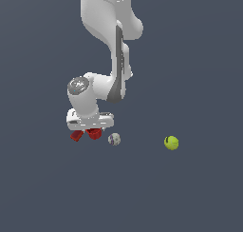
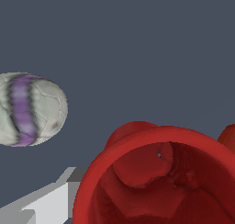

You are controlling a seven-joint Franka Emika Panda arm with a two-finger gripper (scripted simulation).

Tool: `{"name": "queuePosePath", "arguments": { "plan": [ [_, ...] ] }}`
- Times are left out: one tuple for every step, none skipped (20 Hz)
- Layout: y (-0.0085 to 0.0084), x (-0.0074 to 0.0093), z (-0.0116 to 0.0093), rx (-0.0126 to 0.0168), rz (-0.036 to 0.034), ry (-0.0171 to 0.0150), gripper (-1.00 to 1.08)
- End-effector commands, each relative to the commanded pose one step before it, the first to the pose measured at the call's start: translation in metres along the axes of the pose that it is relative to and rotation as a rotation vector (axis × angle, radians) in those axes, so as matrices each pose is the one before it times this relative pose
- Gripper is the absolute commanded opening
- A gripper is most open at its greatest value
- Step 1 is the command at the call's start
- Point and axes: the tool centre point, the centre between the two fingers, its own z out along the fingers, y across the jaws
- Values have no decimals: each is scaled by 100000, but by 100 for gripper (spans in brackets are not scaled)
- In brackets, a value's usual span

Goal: Pick up a designated object from a clutter of objects.

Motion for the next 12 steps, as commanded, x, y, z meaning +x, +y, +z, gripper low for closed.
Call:
{"name": "queuePosePath", "arguments": {
  "plan": [
    [225, 443, -1301, -84, 5, 248, -100],
    [98, 182, -586, 0, 0, 0, -100],
    [106, 197, -635, 0, 0, 0, -100],
    [128, 210, -673, -47, 32, -39, -100],
    [123, 228, -733, 0, 0, 0, -100],
    [132, 244, -781, 0, 0, 0, -100],
    [140, 259, -828, 0, 0, 0, -100],
    [148, 274, -873, 0, 0, 0, -100],
    [161, 287, -903, -53, 24, -37, -100],
    [161, 299, -944, 0, 0, 0, -100],
    [166, 308, -970, 0, 0, 0, -100],
    [167, 311, -975, 0, 0, 0, -100]
  ]
}}
